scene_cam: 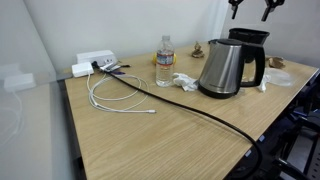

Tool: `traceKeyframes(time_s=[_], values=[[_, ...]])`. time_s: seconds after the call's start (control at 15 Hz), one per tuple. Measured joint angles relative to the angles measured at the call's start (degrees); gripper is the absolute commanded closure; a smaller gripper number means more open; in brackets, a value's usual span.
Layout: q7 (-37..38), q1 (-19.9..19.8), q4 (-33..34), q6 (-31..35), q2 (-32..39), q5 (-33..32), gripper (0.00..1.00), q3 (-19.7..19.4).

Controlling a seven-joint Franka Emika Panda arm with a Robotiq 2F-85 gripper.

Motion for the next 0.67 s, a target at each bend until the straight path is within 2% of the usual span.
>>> traceKeyframes(time_s=[0.2, 0.67], values=[[3.33, -0.52, -1.04, 0.89, -0.13, -0.34, 0.0, -0.06], [4.1, -0.37, -1.19, 0.5, -0.04, 1.25, 0.0, -0.28]])
